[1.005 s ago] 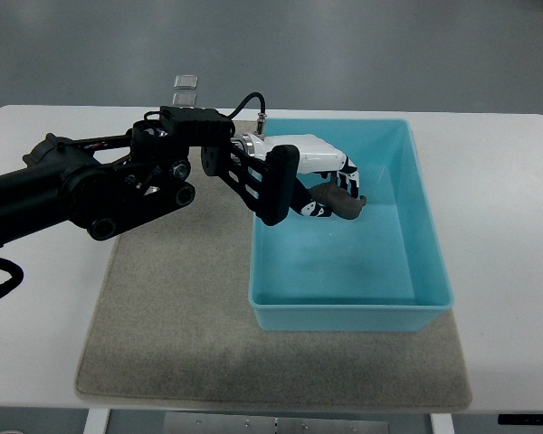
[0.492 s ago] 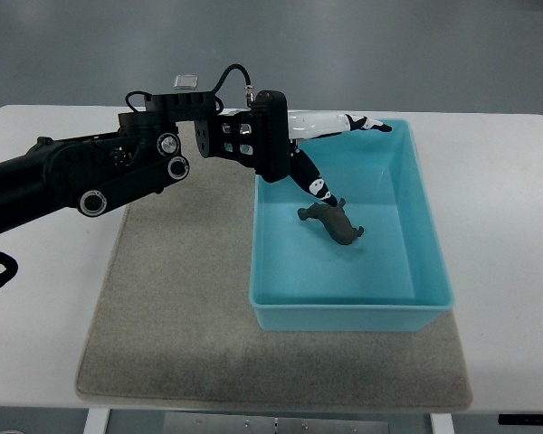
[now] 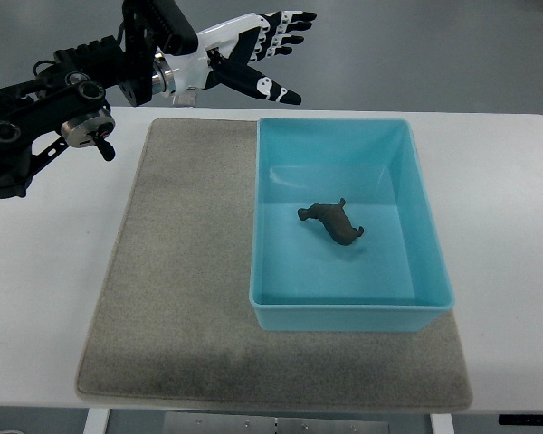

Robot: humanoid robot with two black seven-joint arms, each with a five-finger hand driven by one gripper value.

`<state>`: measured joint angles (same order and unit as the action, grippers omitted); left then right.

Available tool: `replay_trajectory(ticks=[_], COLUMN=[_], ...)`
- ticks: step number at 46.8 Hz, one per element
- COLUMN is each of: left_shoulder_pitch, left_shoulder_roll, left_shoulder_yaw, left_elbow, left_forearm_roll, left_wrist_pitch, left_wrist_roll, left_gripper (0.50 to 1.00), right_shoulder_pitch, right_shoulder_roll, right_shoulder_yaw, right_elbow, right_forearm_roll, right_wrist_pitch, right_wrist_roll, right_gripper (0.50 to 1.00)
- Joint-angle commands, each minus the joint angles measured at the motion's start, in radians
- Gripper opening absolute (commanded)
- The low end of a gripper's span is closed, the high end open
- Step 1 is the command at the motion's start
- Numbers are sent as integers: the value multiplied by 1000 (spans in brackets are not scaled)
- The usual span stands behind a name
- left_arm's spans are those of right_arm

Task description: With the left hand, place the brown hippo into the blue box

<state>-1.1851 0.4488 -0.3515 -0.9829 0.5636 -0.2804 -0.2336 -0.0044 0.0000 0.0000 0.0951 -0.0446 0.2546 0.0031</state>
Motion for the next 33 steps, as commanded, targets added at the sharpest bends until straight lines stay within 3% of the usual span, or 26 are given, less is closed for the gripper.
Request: replay_trajectory(ticks=[1,6,17,33], left_shoulder_pitch=[5,16,53,165], left_shoulder_roll=[28,54,70,70], left_shoulder_yaw=[6,11,9,-1], left_elbow=[30,65,153,208], left_forearm_roll=[-83,-175,-375,-660], left_wrist_pitch=[-40,-69,-154,-246], left_wrist_roll=[2,7,95,111], left_gripper=[1000,1000,1000,1000], right_shoulder_pitch=[0,0,0,0], right_shoulder_roll=[0,0,0,0], right_shoulder_yaw=[0,0,0,0], right_elbow=[0,2,0,0], right_forearm_roll=[0,0,0,0], right_wrist_pitch=[0,0,0,0], right_wrist_roll=[0,0,0,0], right_gripper=[936,936,936,936])
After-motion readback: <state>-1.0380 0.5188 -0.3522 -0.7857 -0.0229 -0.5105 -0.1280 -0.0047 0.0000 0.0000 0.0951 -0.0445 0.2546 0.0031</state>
